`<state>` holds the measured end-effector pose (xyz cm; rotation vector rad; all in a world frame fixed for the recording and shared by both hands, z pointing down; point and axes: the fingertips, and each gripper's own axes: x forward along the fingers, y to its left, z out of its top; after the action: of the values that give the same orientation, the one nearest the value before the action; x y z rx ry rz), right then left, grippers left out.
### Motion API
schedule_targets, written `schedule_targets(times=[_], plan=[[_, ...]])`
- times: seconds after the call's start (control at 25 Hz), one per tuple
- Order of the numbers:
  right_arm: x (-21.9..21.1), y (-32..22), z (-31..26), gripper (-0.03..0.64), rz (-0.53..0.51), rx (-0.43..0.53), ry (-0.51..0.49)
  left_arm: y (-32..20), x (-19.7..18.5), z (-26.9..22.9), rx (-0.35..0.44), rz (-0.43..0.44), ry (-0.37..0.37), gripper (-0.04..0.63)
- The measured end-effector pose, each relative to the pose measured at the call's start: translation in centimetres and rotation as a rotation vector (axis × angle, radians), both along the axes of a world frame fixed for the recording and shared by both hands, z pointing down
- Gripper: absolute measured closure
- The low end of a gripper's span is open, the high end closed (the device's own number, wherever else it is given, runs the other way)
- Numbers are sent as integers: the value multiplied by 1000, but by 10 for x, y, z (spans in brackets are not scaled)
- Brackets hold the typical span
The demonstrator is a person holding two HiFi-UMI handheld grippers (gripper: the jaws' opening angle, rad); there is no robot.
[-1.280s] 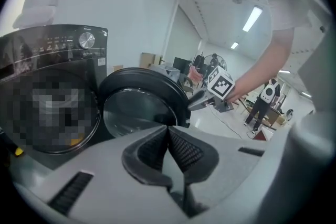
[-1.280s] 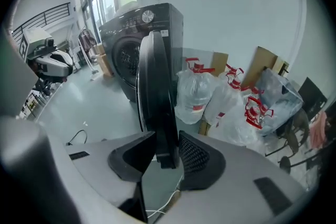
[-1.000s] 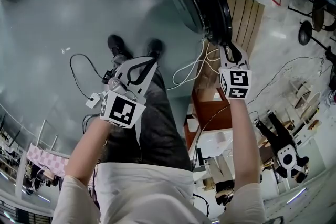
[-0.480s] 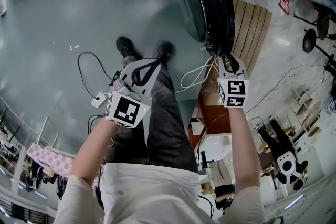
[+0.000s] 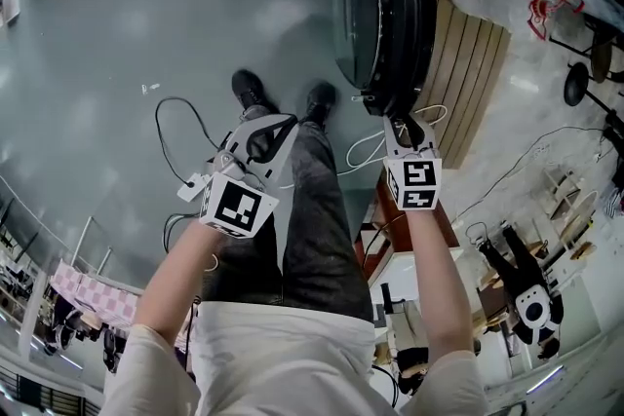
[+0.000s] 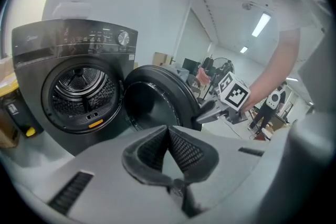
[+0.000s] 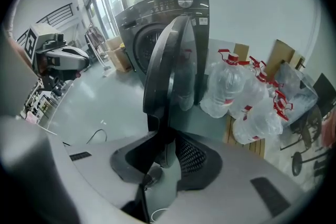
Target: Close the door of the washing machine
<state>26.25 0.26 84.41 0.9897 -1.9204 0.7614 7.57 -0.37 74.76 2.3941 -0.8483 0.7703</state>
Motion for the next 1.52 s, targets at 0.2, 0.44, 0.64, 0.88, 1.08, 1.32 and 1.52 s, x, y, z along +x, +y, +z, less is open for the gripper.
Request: schedule_targets(times=[0.2,0.44,0.64,0.88,1.08,1.32,1.52], plan=[[-45,9,1,485,4,-24,-43,5,-30,2,-2,-31,-7,586],[-98,11,1,463,-12,-59,-97,6,-62,5,-4,-75,-16,586],[-143,11,-3,456,-38,-93,-134,8,-85,4,-5,-104,-16,586],[-192,-4,-6,449,-91,-100,-176,0,-119,11,1,-146,-31,586],[-230,-18,-19,449,-142,-81,-204,-6,-155,11,9,-204,-37,586],[-266,-43,-35,452,-160,-37,-233,-13,-184,8,19,-257,-35,586],[-291,-69,-50,466,-154,4,-244,-22,-206,0,36,-289,-32,586]])
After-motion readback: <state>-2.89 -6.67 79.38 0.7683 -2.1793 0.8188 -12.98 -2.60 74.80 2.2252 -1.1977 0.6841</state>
